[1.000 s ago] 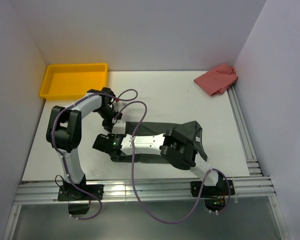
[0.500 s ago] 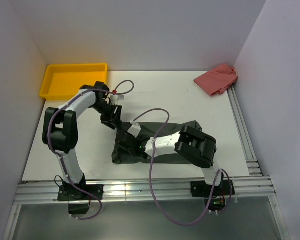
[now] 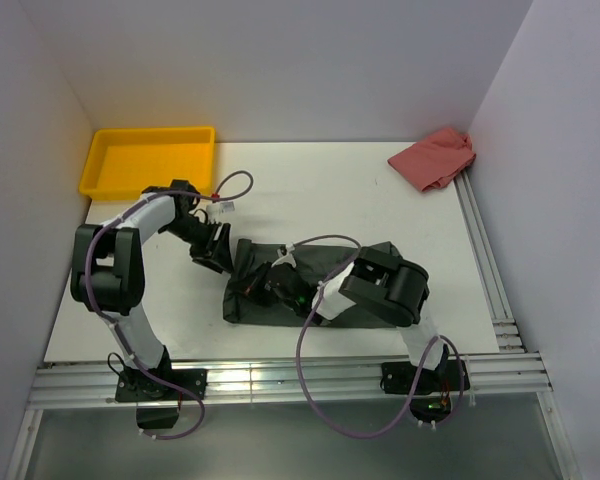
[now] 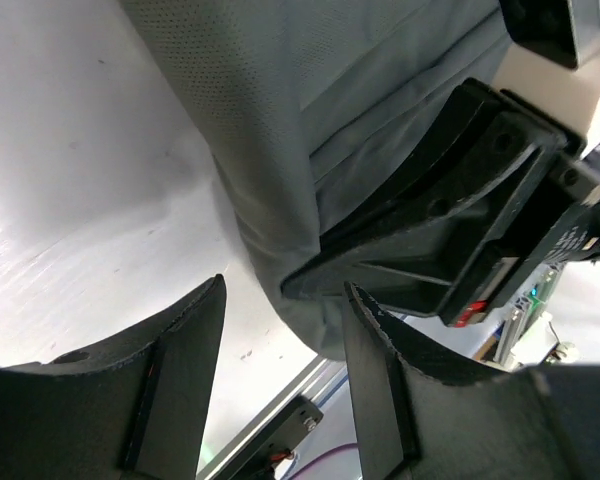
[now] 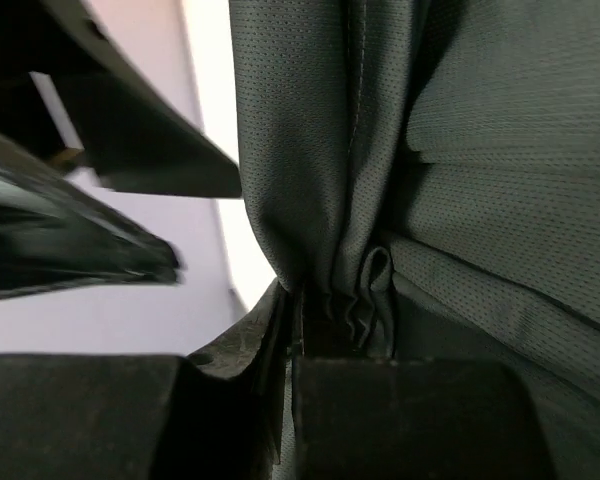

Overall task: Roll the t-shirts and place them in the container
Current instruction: Roll the tshirt

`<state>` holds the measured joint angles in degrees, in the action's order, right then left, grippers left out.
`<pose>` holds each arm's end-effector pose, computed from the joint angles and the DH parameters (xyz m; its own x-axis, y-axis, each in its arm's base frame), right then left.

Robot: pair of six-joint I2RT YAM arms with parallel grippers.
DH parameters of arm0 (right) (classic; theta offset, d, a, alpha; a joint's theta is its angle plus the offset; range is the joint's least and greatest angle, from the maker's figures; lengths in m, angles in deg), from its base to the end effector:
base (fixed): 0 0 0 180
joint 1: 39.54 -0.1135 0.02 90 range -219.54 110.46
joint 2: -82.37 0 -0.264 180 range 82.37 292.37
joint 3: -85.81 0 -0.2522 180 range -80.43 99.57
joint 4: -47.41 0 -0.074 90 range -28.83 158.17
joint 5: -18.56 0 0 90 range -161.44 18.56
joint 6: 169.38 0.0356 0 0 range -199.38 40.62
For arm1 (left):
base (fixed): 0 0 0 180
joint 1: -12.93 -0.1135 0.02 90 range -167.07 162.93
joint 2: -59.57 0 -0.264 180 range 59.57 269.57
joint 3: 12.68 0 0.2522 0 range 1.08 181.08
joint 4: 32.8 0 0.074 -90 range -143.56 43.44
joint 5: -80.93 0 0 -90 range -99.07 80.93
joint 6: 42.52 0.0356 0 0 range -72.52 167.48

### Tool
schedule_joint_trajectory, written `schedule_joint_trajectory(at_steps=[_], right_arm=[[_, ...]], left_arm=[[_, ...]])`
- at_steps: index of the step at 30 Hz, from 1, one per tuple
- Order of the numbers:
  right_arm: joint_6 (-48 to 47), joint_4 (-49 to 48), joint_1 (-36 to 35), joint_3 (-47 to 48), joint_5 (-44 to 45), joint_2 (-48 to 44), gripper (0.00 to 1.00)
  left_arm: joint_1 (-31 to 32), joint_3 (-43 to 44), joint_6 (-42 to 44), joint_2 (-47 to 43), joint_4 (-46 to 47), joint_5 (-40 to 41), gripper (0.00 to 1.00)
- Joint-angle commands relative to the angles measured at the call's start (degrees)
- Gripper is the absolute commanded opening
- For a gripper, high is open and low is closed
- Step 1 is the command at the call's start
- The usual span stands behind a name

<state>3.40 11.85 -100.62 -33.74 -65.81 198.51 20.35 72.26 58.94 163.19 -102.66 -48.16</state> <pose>0.1874 0.3320 0.1045 -0.8409 0.5196 -0.1515 0.0612 0.3695 0.9272 0.3181 -0.0641 0.1877 -0.9485 0.2790 -0.1502 0.3108 0.7266 -0.6127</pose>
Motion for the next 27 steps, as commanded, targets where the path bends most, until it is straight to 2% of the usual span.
schedule_joint_trajectory(at_steps=[1, 10, 15, 17, 19, 20, 21, 23, 24, 27], right_arm=[[4.8, -11.0, 0.3, -1.7, -2.0, 1.5, 0.00], [7.1, -11.4, 0.5, -3.5, -2.4, 2.5, 0.00], [6.4, -8.2, 0.5, -3.1, -2.3, 1.7, 0.00], [5.5, -4.3, 0.5, -2.7, -2.0, 0.6, 0.00], [4.4, 2.4, 0.4, -1.9, -0.6, -1.5, 0.05], [3.3, 5.0, 0.4, -1.6, 0.2, -2.4, 0.08], [2.7, 8.0, 0.2, -0.8, 0.9, -3.5, 0.17], [0.6, 16.7, -0.1, 0.2, 3.8, -6.4, 0.25], [-0.1, 19.5, -0.4, 1.4, 5.1, -7.2, 0.32], [-1.9, 29.7, -1.5, 3.9, 9.2, -10.6, 0.39]], left_arm=[[0.0, -1.6, 2.3, 0.8, 3.4, -3.9, 0.56], [0.1, -4.3, -0.7, 7.0, 10.5, -4.5, 0.55], [1.3, -3.9, -2.8, 9.1, 12.7, -3.8, 0.49], [1.7, -3.7, -4.0, 9.2, 12.9, -2.7, 0.42], [2.3, -3.6, -5.0, 8.9, 13.1, -0.7, 0.37], [2.6, -3.5, -5.6, 8.7, 13.2, 0.2, 0.31], [3.0, -3.6, -6.0, 8.5, 13.8, 1.3, 0.28], [3.6, -3.7, -6.9, 7.8, 14.1, 3.7, 0.22], [3.7, -3.7, -7.0, 7.7, 14.1, 4.3, 0.21], [4.5, -3.7, -7.2, 7.3, 14.0, 6.4, 0.18]])
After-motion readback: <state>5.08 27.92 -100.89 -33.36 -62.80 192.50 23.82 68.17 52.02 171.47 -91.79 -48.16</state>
